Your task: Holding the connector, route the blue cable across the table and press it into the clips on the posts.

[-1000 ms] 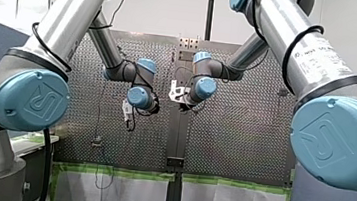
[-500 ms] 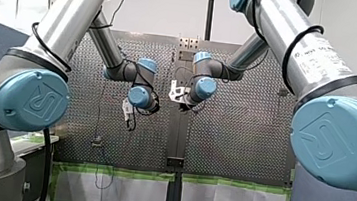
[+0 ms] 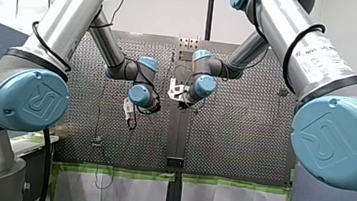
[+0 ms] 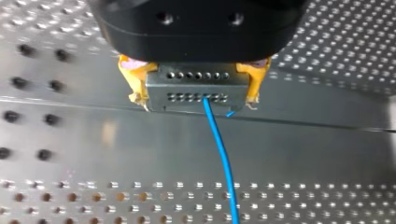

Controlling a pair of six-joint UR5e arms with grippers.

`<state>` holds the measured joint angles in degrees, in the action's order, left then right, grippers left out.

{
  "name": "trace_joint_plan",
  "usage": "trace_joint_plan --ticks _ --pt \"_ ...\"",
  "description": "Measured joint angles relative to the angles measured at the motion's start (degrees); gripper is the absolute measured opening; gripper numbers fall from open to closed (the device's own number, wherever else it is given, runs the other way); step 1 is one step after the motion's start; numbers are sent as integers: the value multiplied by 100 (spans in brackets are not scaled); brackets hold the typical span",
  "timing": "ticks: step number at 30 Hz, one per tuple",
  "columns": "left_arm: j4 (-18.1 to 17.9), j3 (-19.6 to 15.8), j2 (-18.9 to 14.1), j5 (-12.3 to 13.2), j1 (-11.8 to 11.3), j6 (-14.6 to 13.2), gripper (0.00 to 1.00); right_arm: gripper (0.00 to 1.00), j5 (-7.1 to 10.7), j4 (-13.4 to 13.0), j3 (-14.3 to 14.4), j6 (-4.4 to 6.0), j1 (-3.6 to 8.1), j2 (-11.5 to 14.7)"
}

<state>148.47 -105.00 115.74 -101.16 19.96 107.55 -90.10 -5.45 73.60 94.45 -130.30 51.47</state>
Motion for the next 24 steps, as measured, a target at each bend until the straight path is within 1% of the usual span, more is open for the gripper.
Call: trace_joint_plan --ticks 4,9,15,19,24 --pt "97 22 -147 -19 11 -3 0 0 1 35 0 30 14 221" --pt "163 24 -422 -22 11 43 0 0 1 85 1 53 33 531" --pt "341 29 -755 -75 -4 66 0 0 1 189 2 83 45 876" --pt "500 83 -946 -126 -25 64 0 0 1 335 2 174 45 1110" --pt "797 302 -1247 -140 -11 45 0 0 1 490 1 269 49 1387"
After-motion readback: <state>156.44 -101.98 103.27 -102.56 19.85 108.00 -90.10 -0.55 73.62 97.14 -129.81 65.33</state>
